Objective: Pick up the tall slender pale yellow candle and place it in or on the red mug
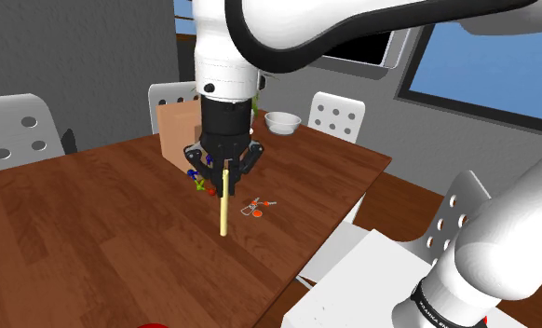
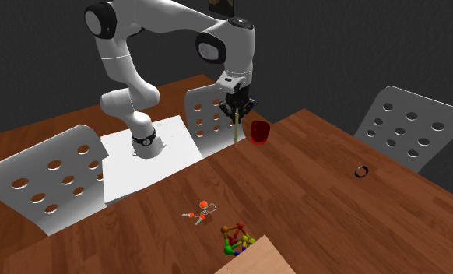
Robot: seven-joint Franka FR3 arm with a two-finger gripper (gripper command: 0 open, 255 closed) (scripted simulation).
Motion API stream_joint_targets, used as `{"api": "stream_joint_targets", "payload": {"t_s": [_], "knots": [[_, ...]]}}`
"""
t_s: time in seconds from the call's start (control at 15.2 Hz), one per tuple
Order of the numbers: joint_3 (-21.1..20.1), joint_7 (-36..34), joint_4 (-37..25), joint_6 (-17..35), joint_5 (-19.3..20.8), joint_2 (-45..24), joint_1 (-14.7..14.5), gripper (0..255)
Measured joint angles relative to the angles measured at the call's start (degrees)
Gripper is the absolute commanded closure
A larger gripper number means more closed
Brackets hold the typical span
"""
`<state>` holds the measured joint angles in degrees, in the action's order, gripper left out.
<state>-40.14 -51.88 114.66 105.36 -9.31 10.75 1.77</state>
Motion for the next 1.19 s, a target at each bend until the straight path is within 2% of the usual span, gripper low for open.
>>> {"api": "stream_joint_targets", "payload": {"t_s": [0.26, 0.66, 0.99, 1.19], "knots": [[0.2, -0.1, -2.4, -2.6, 0.0, 0.2, 0.1, 255], [-4.6, -8.0, -8.2, -5.0, 1.7, -3.1, -2.1, 255], [-10.3, -18.1, -15.6, -7.3, 6.2, -9.6, -5.4, 255], [-13.0, -24.6, -21.3, -9.3, 10.7, -15.3, -8.5, 255]]}}
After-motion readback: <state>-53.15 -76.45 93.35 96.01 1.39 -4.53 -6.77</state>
